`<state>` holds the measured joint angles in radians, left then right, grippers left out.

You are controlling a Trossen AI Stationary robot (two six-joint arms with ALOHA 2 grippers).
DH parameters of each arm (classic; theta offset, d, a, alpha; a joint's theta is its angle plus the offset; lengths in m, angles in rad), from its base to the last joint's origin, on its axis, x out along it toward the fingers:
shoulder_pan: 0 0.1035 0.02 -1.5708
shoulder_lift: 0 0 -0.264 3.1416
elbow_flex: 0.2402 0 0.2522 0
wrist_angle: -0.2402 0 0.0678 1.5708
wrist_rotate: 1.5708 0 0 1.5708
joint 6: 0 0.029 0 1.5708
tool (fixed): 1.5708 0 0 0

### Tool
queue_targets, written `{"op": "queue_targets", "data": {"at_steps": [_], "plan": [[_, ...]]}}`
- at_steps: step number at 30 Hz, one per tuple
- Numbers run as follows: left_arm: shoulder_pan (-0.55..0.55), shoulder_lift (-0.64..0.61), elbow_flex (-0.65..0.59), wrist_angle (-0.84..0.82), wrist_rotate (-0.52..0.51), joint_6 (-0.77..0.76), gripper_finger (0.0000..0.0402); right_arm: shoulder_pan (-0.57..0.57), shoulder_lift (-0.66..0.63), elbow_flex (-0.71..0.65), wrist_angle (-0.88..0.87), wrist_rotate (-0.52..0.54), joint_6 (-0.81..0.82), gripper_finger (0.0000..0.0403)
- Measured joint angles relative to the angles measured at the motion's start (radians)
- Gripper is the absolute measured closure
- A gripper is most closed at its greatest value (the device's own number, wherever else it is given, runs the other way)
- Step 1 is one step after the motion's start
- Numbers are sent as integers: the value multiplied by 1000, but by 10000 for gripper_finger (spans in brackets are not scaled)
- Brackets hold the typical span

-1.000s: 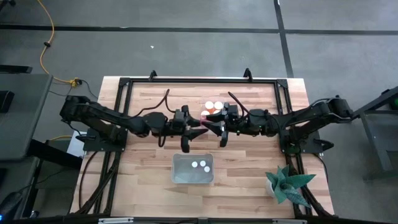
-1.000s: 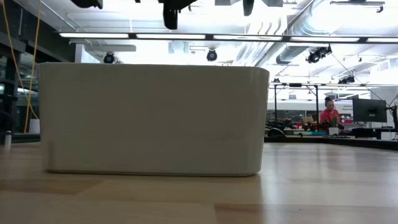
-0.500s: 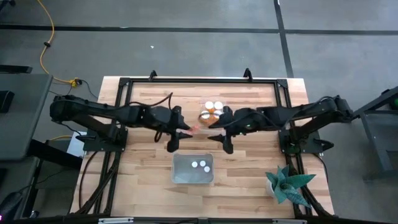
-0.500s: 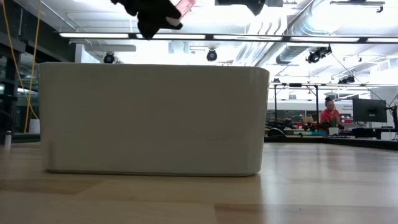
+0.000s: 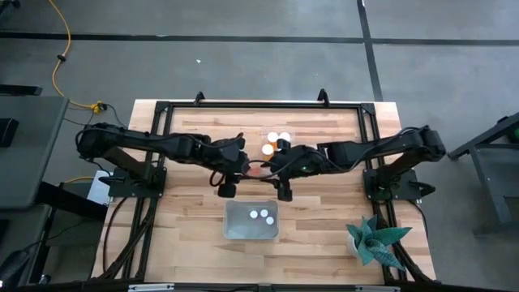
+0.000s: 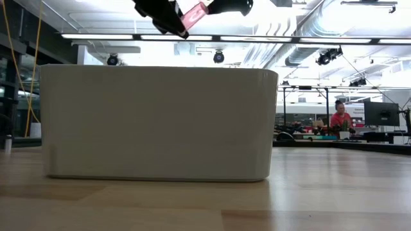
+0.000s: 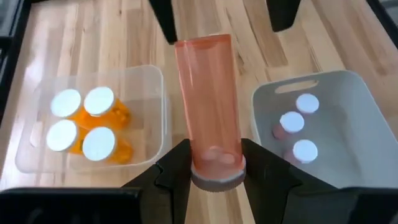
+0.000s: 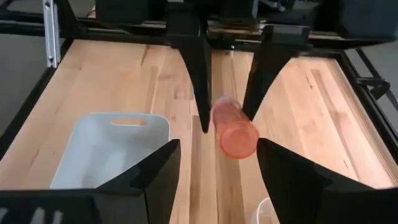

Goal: Pick and place medicine bottles into bin by pill shape (circle, oval)
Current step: Put the pink pill bottle into the gray bin

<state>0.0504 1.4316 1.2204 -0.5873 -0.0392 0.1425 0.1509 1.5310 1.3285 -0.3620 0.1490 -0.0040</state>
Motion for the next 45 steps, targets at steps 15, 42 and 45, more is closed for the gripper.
{"op": "queue_targets", "data": {"at_steps": [15,42,45], "plan": [[0,0,2,34,-2,32,287,0,43,0,104,54,4,199],[1,0,1,30,-6,36,286,0,40,0,107,65,5,318],[4,-8,1,37,-10,28,280,0,28,0,83,65,5,318]]}}
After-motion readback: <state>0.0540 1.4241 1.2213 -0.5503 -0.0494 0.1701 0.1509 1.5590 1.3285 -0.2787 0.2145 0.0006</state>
